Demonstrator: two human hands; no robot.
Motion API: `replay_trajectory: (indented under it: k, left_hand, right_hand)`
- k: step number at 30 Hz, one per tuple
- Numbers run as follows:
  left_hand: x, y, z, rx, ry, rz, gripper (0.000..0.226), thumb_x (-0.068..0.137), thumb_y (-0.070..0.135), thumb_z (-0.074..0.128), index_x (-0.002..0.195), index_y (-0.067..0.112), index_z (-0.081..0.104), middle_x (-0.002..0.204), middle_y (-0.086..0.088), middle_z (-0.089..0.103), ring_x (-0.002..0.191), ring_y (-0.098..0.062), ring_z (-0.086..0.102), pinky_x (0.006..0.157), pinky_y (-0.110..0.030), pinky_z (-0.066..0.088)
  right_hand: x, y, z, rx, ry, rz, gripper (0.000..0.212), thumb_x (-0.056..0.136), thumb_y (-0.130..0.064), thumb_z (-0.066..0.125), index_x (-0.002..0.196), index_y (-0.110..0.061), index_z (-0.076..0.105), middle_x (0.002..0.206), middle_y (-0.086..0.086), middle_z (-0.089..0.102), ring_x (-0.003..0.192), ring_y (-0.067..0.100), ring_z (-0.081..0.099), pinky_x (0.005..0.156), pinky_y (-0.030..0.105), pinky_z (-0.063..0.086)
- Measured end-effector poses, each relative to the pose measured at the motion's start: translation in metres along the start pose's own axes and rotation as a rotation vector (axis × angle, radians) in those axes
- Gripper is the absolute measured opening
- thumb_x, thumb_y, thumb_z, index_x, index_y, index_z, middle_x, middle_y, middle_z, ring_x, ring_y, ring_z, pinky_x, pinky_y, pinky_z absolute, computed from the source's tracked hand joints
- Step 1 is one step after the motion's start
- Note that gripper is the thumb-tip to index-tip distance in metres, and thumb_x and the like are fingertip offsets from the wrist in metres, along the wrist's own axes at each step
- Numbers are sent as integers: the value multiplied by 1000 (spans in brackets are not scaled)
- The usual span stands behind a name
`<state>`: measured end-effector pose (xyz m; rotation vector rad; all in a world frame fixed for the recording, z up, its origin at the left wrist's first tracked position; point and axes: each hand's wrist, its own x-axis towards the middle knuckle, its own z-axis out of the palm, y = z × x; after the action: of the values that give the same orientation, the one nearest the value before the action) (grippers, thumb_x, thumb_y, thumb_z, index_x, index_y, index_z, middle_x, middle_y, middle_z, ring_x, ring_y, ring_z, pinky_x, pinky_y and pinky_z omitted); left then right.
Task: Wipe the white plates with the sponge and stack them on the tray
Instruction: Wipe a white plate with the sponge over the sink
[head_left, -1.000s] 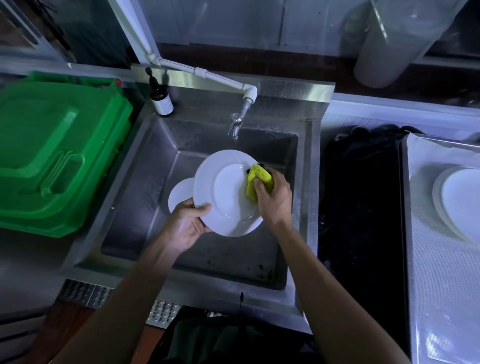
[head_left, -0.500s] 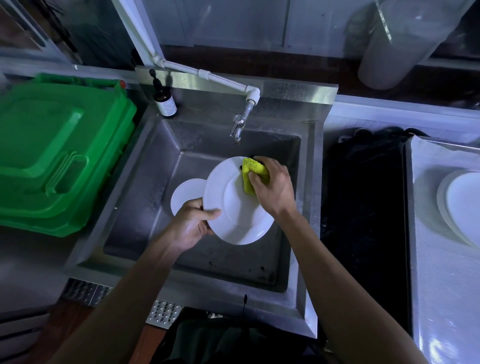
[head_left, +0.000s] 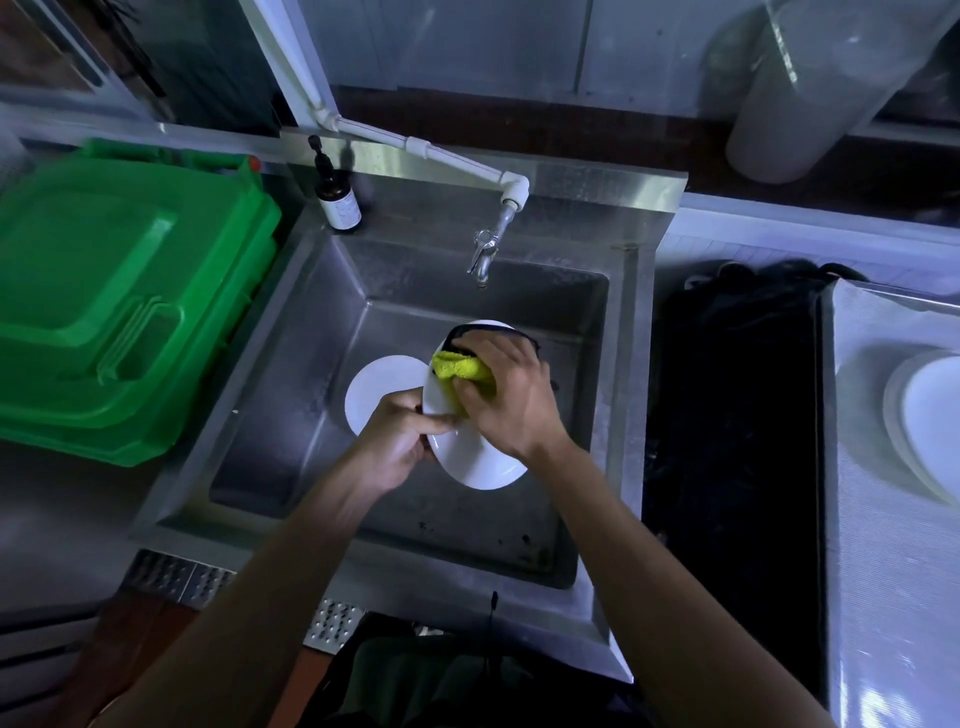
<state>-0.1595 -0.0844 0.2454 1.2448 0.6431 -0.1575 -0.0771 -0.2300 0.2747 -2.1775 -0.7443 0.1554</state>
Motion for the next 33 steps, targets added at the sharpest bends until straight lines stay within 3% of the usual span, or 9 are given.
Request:
replay_trajectory:
  k: [4,8,11,17,25,29,33]
  left_hand:
    - [-1,-4,-3,41,4,-2,25,82,-17,62,106,-9,69,94,-21,70,88,-37,68,73,-41,52]
    - [-5,1,-4,38,-35,-7,26,83,-10,66,108,-3,72,99,-20,73,88,-34,71,69,-40,58]
    - [-6,4,-5,13,-21,-9,28,85,-12,63,111,-3,71,105,-25,72,92,-37,70,77,-47,57]
    - [-13,9,-9,-62,-60,-1,41,68,-4,75,109,1,72,103,-18,76,91,-34,73,69,-40,61]
    - [-18,5,-8,-193,-26,20,49,74,7,67,122,-3,65,112,-21,72,97,-36,72,69,-43,61]
    - [-17,3,-6,-210,28,28,44,80,2,68,123,-3,65,111,-20,70,92,-32,72,63,-40,60]
    - [-10,3,-5,-245,82,17,27,89,7,62,115,4,70,107,-15,74,94,-32,72,72,-45,62]
  right_hand:
    - [-8,0,6,2,-18,-12,45,83,-37,59,127,-27,64,132,-11,61,121,22,49,96,43,41]
    - [-2,9,7,50,-4,17,38,90,-30,65,127,-26,62,132,-10,61,119,22,50,98,49,42]
    - [6,13,6,109,33,62,36,90,-30,65,126,-26,62,127,-8,64,115,23,51,97,52,43]
    - [14,19,5,157,123,86,37,91,-32,67,127,-24,63,123,-7,65,112,20,54,97,46,46]
    - [14,23,9,114,157,233,39,93,-41,61,131,-30,58,129,-8,62,118,23,52,98,51,45]
    - [4,22,15,67,114,286,40,92,-40,61,131,-30,58,124,-5,62,113,26,51,96,51,45]
    - [-6,16,22,63,46,309,42,90,-42,59,131,-35,55,133,-10,59,120,25,50,99,52,44]
